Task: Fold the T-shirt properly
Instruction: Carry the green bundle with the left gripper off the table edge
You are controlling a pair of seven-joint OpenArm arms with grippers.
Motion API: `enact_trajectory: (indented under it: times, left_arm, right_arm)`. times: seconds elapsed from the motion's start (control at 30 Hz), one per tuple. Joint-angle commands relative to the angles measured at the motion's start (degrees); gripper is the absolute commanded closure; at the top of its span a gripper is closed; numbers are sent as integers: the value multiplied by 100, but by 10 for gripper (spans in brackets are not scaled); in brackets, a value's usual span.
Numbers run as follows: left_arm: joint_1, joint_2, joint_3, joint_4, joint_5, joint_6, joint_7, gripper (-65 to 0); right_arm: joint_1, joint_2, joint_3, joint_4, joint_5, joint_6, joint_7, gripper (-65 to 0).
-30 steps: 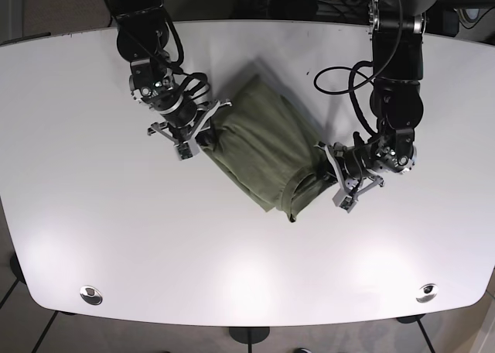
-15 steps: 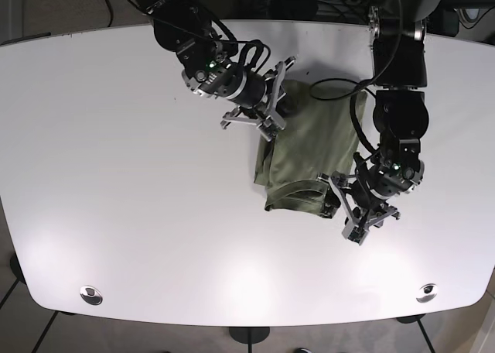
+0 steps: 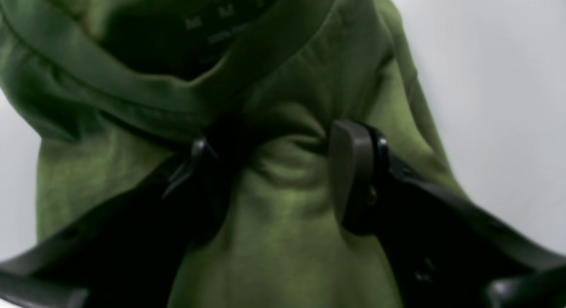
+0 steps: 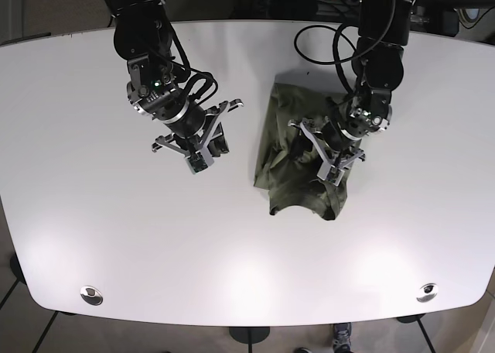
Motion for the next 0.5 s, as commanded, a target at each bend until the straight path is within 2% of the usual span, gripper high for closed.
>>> enact_trajectory:
  times: [0.03, 0.1, 0.23, 0.3, 0.37, 0.5]
  left_arm:
    - [62, -430, -195, -373, 371, 243, 601, -312]
    - [54, -905, -432, -619, 353, 164, 592, -312]
    - [27, -1863, -1127, -1384, 379, -653, 583, -312]
    - [10, -2320, -1364, -1867, 379, -908, 425, -312]
    - [-201, -3006, -1268, -2790, 379, -1216, -111, -314]
    - [-615, -3727, -960, -4276, 379, -1726, -1210, -317]
  right_arm:
    - [67, 8, 21, 185, 31, 18, 143, -75]
    - [67, 8, 21, 194, 31, 18, 143, -75]
    - [67, 17, 21, 229, 31, 18, 143, -75]
    - [67, 26, 21, 273, 31, 18, 143, -75]
    - [67, 26, 21, 273, 31, 18, 143, -75]
    - [67, 26, 21, 317, 31, 18, 143, -75]
